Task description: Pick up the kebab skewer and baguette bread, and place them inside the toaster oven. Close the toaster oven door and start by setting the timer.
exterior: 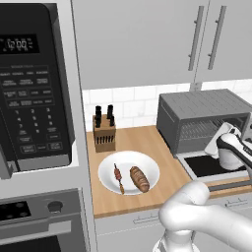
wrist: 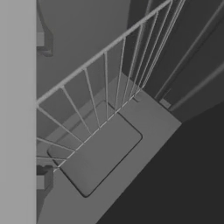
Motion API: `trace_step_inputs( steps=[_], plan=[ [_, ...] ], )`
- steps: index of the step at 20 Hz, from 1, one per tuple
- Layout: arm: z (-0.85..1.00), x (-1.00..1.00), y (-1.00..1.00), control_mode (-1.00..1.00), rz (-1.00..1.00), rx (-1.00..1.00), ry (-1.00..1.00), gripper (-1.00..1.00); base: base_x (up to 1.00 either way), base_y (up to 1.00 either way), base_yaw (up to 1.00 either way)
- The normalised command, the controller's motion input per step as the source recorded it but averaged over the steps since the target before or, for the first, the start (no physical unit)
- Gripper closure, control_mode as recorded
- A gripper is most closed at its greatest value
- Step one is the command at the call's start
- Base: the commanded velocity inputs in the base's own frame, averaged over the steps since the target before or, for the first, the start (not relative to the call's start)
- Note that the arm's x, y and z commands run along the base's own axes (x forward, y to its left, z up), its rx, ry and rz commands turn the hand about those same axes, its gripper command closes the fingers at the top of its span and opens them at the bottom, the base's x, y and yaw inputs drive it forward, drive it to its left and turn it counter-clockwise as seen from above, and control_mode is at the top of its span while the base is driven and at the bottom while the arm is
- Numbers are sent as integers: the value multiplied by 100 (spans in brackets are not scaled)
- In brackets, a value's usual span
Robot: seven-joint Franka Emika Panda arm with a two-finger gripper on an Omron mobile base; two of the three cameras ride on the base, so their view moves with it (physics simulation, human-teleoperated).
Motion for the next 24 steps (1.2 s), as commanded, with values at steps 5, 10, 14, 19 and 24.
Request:
trace_step_inputs(
  steps=[5, 10, 14, 19, 24],
  plan=[
    [-18, 13, 0, -100, 0, 0, 0, -100, 0, 0, 0],
    [-19, 18, 4, -100, 0, 1, 0, -100, 0, 0, 0],
    [-30, 9, 5, -100, 0, 2, 0, -100, 0, 0, 0],
    [-27, 12, 1, -100, 0, 1, 0, -100, 0, 0, 0],
    [-28, 12, 7, -100, 0, 2, 0, -100, 0, 0, 0]
  ],
)
